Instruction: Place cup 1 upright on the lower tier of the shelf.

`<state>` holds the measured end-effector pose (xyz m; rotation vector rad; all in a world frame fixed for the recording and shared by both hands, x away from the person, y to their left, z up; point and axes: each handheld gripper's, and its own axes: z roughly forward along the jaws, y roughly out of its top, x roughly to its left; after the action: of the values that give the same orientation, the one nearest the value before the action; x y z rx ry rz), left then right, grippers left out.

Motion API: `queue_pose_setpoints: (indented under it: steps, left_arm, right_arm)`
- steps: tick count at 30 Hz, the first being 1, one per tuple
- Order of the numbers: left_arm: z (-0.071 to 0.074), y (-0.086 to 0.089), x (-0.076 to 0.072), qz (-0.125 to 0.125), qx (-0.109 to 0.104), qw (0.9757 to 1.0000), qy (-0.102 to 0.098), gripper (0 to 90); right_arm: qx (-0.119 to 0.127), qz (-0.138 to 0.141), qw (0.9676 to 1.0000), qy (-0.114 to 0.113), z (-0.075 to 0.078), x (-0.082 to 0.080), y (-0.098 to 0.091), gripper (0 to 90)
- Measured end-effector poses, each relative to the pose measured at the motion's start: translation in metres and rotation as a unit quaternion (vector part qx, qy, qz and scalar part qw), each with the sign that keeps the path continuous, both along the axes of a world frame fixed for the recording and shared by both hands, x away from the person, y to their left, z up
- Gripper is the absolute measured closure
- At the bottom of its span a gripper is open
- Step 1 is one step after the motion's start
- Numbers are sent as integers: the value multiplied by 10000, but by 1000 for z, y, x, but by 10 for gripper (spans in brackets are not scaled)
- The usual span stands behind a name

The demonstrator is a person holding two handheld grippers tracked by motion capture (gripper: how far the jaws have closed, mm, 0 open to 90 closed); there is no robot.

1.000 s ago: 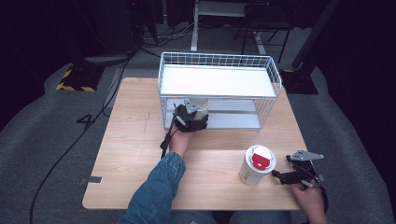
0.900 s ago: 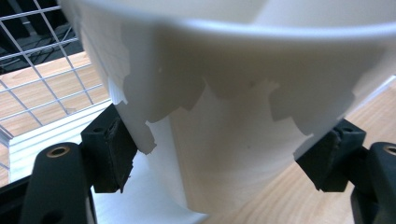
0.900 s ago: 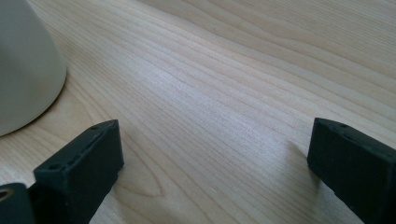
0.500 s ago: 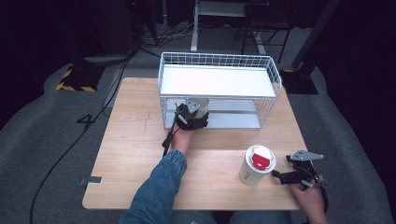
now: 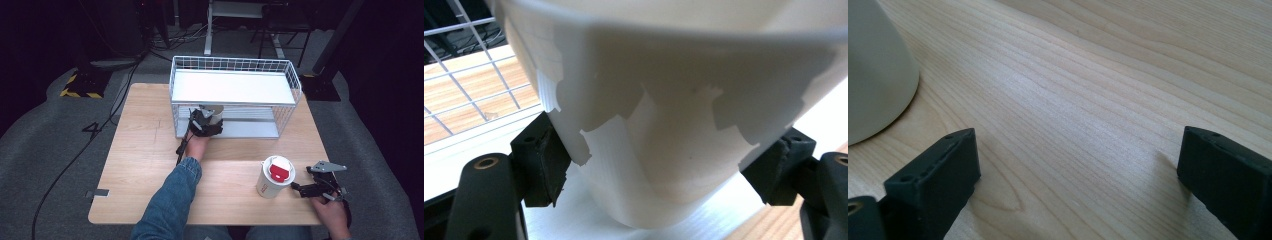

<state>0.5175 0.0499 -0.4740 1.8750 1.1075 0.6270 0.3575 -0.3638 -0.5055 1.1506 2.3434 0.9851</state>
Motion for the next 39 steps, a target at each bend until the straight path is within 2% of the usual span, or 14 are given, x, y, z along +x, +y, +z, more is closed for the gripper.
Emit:
queue_pose_setpoints:
  steps: [2,7,8,14,16,18,23,26,28,30,32,37,39]
  left_arm:
    - [-1,1,1,72,0,10000,63,232]
    - [-4,0,5,69,-8,9997,237,231]
    - [-4,-1,5,121,-61,9995,288,231]
    - [-7,2,8,25,-26,9994,331,230]
    - [-8,2,8,60,-103,9994,324,229]
    - [-7,4,9,-6,-41,9994,358,229]
    - [-11,5,10,92,-204,9986,488,177]
    - [-11,7,11,146,-280,9984,478,146]
    - [-11,8,11,95,-203,9987,462,138]
    - [-10,8,10,60,-214,9988,429,137]
    - [-9,7,10,72,-308,9987,397,128]
    - [-5,8,7,77,-307,9982,500,72]
    - [-2,10,4,-53,-241,9987,452,50]
  right_arm:
    - [0,-1,10000,1,0,0,0,37]
    - [-4,-6,10000,0,0,0,0,37]
    - [1,0,10000,1,0,0,0,37]
    - [1,-1,10000,0,0,0,0,37]
    - [0,0,10000,-1,0,0,0,37]
    - [1,0,10000,-1,0,0,0,37]
    - [0,0,10000,0,0,0,0,37]
    - [0,1,10000,-2,0,0,0,37]
    - [0,0,10000,0,0,0,0,37]
    - [0,-1,10000,0,0,0,0,37]
    - [1,-1,10000,1,0,0,0,37]
    - [1,-2,10000,1,0,0,0,37]
    - [0,0,10000,1,0,0,0,37]
